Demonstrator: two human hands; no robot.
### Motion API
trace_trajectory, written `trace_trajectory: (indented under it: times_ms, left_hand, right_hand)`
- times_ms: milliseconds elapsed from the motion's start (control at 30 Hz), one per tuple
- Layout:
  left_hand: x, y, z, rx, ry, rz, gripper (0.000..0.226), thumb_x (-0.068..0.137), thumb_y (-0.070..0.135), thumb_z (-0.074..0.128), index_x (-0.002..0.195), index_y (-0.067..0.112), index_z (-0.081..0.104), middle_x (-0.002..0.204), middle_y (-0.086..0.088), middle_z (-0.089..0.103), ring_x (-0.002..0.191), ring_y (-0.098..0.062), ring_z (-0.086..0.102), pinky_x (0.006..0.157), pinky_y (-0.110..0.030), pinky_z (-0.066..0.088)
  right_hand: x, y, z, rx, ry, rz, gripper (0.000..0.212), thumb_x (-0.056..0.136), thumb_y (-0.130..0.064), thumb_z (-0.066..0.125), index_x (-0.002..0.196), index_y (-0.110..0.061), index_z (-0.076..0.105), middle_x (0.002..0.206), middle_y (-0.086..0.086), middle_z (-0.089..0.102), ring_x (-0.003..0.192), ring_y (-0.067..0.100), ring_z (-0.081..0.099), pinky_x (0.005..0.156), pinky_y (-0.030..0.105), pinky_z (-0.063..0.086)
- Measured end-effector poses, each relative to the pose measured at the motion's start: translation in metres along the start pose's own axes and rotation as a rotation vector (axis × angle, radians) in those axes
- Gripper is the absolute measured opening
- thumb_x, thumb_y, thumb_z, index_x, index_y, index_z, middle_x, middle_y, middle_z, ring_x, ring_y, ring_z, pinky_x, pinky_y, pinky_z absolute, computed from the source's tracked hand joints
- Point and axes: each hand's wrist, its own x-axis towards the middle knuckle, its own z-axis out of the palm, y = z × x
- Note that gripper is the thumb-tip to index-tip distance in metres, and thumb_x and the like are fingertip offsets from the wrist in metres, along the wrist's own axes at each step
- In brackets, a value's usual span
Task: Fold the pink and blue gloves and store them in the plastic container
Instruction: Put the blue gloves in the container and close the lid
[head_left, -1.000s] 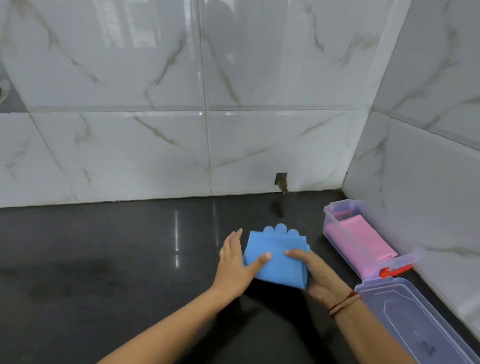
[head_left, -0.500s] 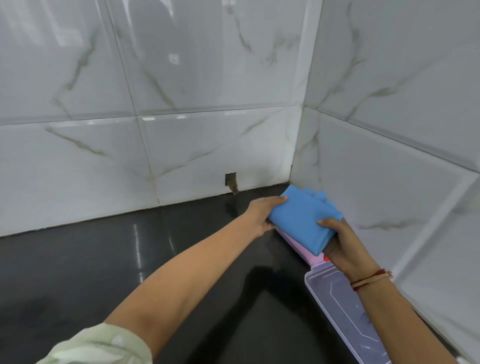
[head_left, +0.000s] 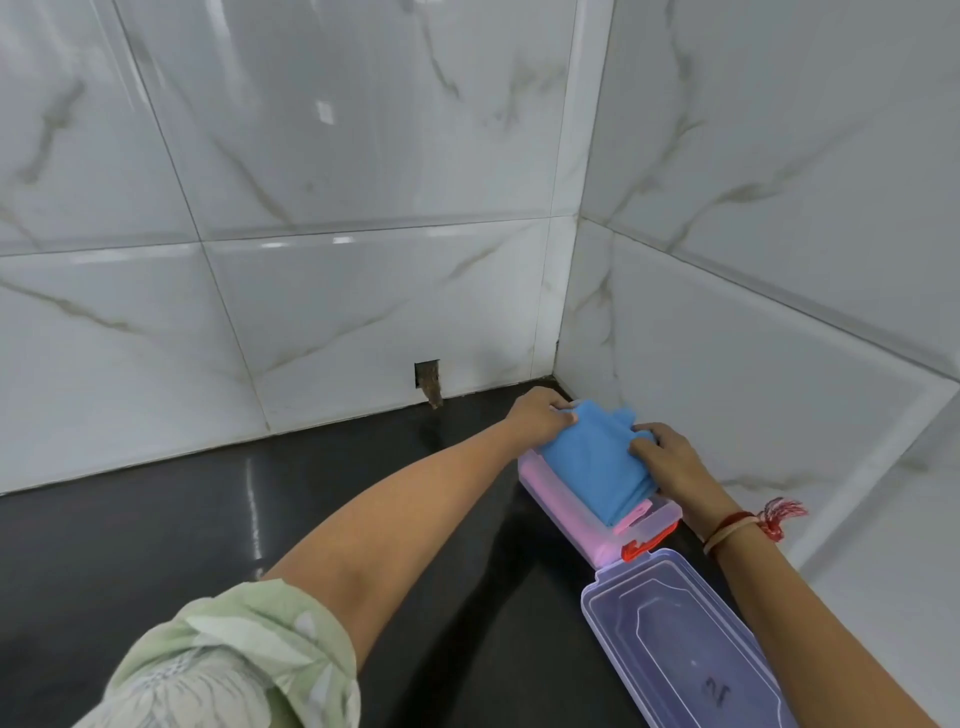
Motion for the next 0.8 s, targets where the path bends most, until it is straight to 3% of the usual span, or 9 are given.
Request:
trace_trajectory:
  times_ms: [167, 333, 500, 600, 700, 800]
  left_hand:
    - [0.002, -0.008, 0.008, 0.344, -0.096, 0.095, 0.03, 0.095, 0.02, 0.052, 0.119, 0.002, 0.057, 0.123, -0.015, 0.059, 0.113, -0.03, 0.054, 0.091, -0.034, 0.041]
    - [-0.003, -0.01, 0.007, 0.53, -0.086, 0.153, 0.029, 0.099, 0.023, 0.045, 0.117, 0.003, 0.058, 0.114, -0.016, 0.063, 0.101, -0.031, 0.059, 0.082, -0.036, 0.044]
    - [-0.014, -0.018, 0.016, 0.732, 0.057, 0.246, 0.03, 0.098, 0.025, 0.048, 0.122, 0.009, 0.05, 0.115, -0.012, 0.057, 0.098, -0.029, 0.061, 0.074, -0.036, 0.047]
    - [-0.018, -0.016, 0.022, 0.904, 0.202, 0.378, 0.037, 0.091, 0.019, 0.058, 0.125, 0.012, 0.043, 0.119, -0.01, 0.05, 0.101, -0.026, 0.055, 0.07, -0.033, 0.043]
    - [-0.026, -0.006, 0.02, 0.786, 0.22, 0.502, 0.031, 0.088, 0.019, 0.059, 0.118, 0.015, 0.051, 0.117, -0.008, 0.053, 0.103, -0.025, 0.053, 0.076, -0.035, 0.044]
    - [-0.036, -0.002, 0.02, 0.718, 0.154, 0.57, 0.027, 0.091, 0.027, 0.056, 0.114, 0.016, 0.059, 0.117, -0.007, 0.057, 0.106, -0.025, 0.055, 0.082, -0.036, 0.045]
  right_hand:
    - [0.003, 0.008, 0.008, -0.382, -0.11, -0.032, 0.03, 0.089, -0.013, 0.05, 0.117, -0.004, 0.052, 0.102, 0.009, 0.055, 0.087, 0.023, 0.051, 0.073, 0.028, 0.036]
    - [0.01, 0.002, 0.012, -0.553, -0.173, -0.001, 0.029, 0.095, -0.017, 0.035, 0.114, -0.003, 0.052, 0.113, 0.017, 0.059, 0.088, 0.024, 0.05, 0.074, 0.03, 0.036]
    - [0.0, 0.01, 0.027, -0.896, -0.061, -0.077, 0.027, 0.097, -0.017, 0.034, 0.11, -0.004, 0.053, 0.111, 0.019, 0.064, 0.096, 0.034, 0.06, 0.078, 0.037, 0.045]
    - [-0.011, 0.006, 0.037, -1.11, 0.116, -0.164, 0.021, 0.094, -0.02, 0.047, 0.11, -0.009, 0.054, 0.109, 0.011, 0.06, 0.097, 0.028, 0.059, 0.071, 0.035, 0.05]
    - [-0.016, 0.0, 0.034, -1.104, 0.288, -0.303, 0.029, 0.082, -0.024, 0.066, 0.107, -0.012, 0.056, 0.103, 0.01, 0.056, 0.09, 0.027, 0.054, 0.068, 0.035, 0.048]
    - [-0.014, -0.001, 0.025, -0.886, 0.215, -0.329, 0.03, 0.086, -0.027, 0.061, 0.113, -0.014, 0.06, 0.104, 0.012, 0.061, 0.094, 0.03, 0.058, 0.074, 0.039, 0.049]
